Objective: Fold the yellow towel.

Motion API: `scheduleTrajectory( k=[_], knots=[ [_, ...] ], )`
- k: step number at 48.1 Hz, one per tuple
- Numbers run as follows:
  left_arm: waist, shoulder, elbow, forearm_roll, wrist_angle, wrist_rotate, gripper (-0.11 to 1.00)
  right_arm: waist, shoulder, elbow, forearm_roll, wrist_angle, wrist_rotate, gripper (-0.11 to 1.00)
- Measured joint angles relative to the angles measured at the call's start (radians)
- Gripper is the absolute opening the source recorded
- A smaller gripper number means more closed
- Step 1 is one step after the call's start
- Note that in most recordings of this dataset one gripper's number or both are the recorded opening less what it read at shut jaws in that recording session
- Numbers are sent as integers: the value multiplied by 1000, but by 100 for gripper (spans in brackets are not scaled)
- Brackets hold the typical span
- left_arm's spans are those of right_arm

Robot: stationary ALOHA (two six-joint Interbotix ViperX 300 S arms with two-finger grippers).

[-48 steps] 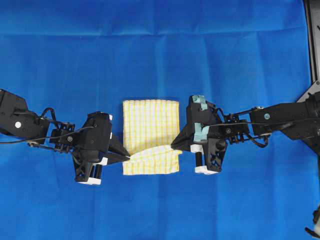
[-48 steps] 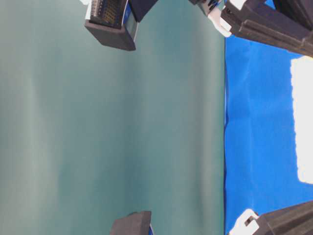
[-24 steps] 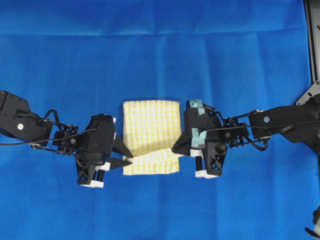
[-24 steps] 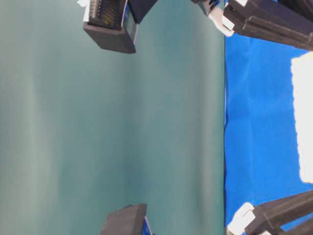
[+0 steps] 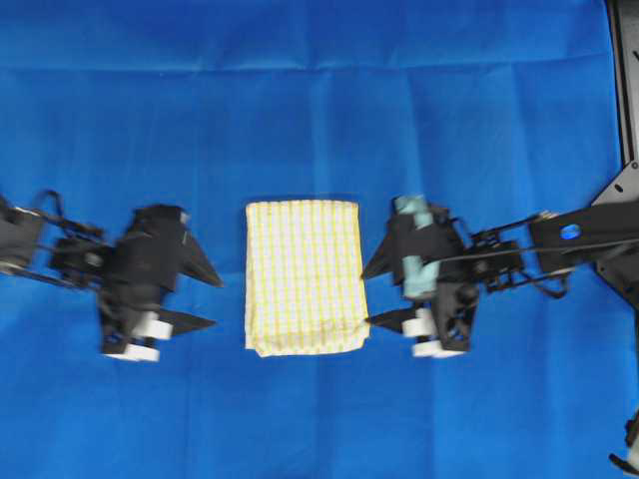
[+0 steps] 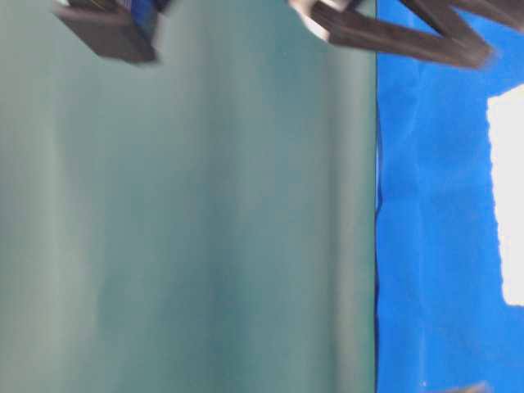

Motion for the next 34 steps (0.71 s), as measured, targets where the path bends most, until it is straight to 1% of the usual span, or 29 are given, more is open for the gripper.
scheduleTrajectory(
  k=[6, 16, 23, 34],
  knots=[
    [2, -132, 77, 0, -28, 0, 53, 0, -143, 63, -18, 31, 0, 67],
    [0, -342, 209, 0, -106, 3, 53, -35, -374, 172, -29, 43, 0, 67],
    [5, -480, 267, 3, -109, 14, 53, -41, -551, 233, -58, 92, 0, 67],
    [44, -646, 364, 3, -110, 26, 53, -74, -729, 314, -95, 167, 0, 67]
  ],
)
